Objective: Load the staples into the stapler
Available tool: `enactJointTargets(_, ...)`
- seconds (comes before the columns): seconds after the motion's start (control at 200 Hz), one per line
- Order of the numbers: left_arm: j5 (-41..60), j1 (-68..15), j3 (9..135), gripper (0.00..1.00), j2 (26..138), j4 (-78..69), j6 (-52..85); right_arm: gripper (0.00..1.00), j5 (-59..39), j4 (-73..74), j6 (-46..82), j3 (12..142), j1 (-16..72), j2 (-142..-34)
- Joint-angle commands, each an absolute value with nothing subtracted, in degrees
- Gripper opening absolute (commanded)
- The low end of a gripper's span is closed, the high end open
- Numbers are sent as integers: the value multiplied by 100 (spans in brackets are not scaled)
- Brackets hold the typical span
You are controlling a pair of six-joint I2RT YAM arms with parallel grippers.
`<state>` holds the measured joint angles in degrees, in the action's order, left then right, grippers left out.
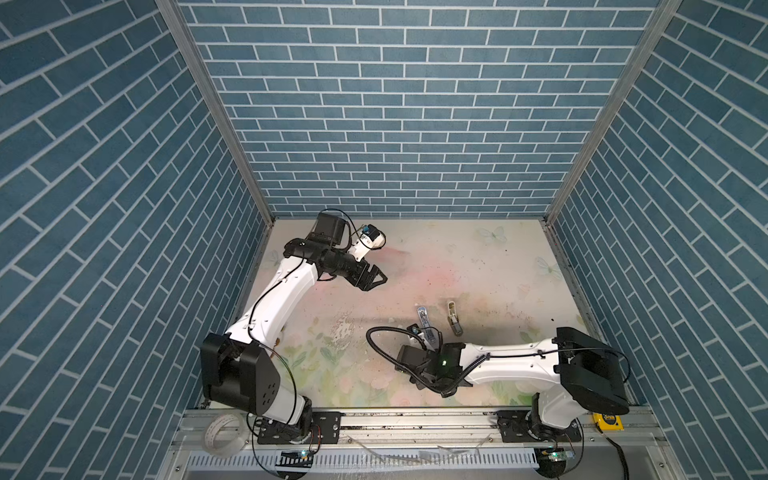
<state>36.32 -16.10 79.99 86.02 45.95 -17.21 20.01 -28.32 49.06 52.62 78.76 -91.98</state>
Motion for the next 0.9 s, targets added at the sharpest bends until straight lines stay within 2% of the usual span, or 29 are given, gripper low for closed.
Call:
enactJointTargets(0.0,3683,-1582,7856,85,8567,4399,-1258,9,2267,-2893,5239,5087,7877,-8978)
enactJointTargets(0.355,3658,-1582,6201,82,7779,3323,-114,9,1913,-2267,5602,4914,7579,-8967)
enactJointTargets(0.515,3903,-1582,5839,81,7833,2984,317,10,1651,-2000,5798,4883,7381,-9026)
enactJointTargets(0.895,4929,-1750,5214,81,8083,2712,151,10,1428,-1480,6474,4584,7043,-9028)
